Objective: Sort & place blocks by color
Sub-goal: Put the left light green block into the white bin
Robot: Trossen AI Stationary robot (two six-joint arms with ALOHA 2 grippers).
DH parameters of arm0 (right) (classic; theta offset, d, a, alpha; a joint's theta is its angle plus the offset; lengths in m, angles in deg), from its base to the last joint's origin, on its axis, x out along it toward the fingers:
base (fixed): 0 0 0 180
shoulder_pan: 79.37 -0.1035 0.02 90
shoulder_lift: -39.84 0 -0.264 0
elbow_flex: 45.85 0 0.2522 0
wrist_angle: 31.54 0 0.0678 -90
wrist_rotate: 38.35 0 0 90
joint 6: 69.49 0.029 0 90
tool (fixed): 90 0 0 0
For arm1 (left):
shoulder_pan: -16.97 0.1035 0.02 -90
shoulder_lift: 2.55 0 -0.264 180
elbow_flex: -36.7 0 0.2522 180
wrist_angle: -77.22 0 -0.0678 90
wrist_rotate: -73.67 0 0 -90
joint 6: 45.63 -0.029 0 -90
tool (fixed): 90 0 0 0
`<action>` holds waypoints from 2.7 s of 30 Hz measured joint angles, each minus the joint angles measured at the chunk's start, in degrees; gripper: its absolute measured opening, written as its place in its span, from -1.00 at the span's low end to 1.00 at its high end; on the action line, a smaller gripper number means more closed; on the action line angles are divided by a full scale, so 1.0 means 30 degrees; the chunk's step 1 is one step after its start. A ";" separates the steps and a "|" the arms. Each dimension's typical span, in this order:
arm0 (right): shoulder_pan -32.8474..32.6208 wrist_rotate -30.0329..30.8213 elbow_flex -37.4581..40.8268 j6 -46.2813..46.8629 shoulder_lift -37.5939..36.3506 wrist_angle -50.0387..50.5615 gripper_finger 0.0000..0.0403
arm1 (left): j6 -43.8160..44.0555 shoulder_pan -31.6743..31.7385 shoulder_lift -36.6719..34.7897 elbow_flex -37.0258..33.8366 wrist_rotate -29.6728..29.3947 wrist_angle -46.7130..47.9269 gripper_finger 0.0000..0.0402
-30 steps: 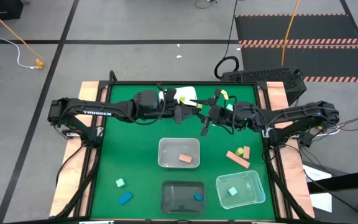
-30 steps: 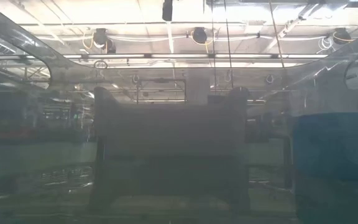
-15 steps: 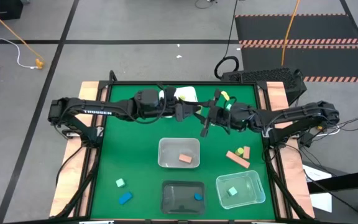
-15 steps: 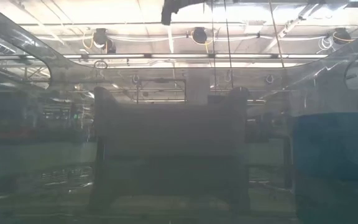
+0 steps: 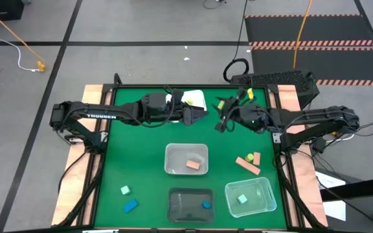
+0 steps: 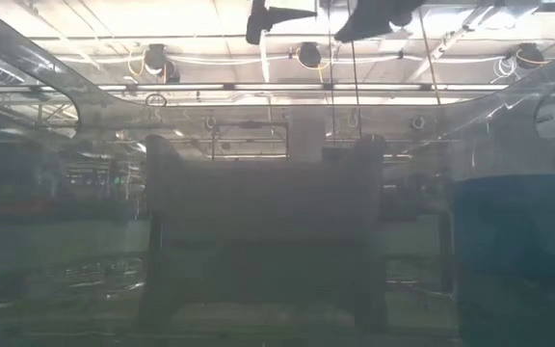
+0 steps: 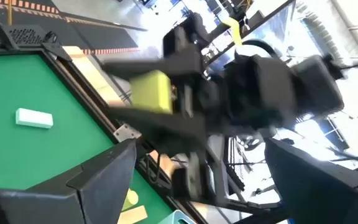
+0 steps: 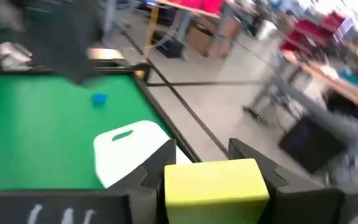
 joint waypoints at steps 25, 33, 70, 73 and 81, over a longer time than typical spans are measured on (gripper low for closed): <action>0.7238 -1.1689 -0.0007 1.4416 0.6985 -0.2786 -0.44 | -0.5497 -0.2186 -0.3603 0.0000 0.0160 0.0751 0.60; 0.8090 -1.2516 -0.0007 1.5600 0.8856 -0.4884 -0.44 | -0.4699 -0.2160 -0.3595 0.0000 0.0124 0.2447 0.54; 0.9012 -1.4061 -0.4524 1.6224 1.2784 -0.1862 -0.44 | -0.4218 -0.2501 -0.3778 0.0000 0.0131 0.3317 0.53; 0.8930 -1.4055 -0.4517 1.6224 1.2790 -0.1324 -0.44 | -0.4213 -0.2382 -0.3774 0.0000 0.0146 0.3339 0.53; 0.8445 -1.3994 -0.4517 1.6177 1.2783 -0.0959 -0.44 | -0.4218 -0.2229 -0.3770 0.0000 0.0117 0.3460 0.53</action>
